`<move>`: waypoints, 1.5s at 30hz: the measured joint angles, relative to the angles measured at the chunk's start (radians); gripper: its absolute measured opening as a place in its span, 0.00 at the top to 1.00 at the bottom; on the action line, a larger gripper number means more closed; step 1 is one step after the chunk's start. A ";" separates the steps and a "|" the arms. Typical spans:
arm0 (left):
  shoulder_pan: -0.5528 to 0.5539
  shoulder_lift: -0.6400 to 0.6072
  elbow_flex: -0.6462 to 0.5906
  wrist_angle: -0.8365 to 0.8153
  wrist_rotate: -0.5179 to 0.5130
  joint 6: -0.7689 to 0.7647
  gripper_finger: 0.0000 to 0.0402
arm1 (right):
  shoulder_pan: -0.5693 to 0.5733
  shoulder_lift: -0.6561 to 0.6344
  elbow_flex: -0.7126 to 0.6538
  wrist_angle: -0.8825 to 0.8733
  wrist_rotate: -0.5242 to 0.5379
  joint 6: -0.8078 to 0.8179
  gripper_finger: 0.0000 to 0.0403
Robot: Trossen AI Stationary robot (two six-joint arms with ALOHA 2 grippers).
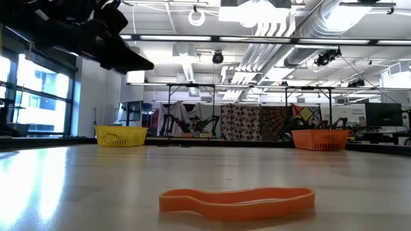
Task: Sort rubber bands into baskets
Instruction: Put the black rubber band into the orange bin
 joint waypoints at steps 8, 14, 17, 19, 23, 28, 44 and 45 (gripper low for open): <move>-0.165 0.000 0.070 -0.242 -0.081 -0.021 0.98 | -0.195 0.000 0.021 -0.090 0.095 -0.343 0.99; -0.297 0.000 0.173 -0.507 -0.145 -0.138 0.98 | -0.374 0.000 0.021 -0.003 0.187 -0.724 1.00; -0.372 0.000 0.206 -0.597 -0.122 -0.192 0.98 | -0.456 0.000 0.021 0.061 0.223 -0.906 1.00; -0.426 0.000 0.225 -0.659 -0.118 -0.236 0.98 | -0.510 0.000 0.021 0.106 0.226 -1.008 1.00; -0.533 0.000 0.254 -0.789 -0.116 -0.309 0.98 | -0.595 0.000 0.021 0.175 0.228 -1.172 1.00; -0.634 0.004 0.260 -0.872 -0.127 -0.429 0.96 | -0.661 0.000 0.021 0.207 0.228 -1.274 1.00; -0.815 0.232 0.260 -0.937 -0.138 -0.489 0.67 | -0.684 0.000 0.020 0.210 0.227 -1.293 1.00; -0.819 0.250 0.260 -0.937 -0.138 -0.487 0.66 | -0.684 0.000 0.020 0.210 0.227 -1.296 1.00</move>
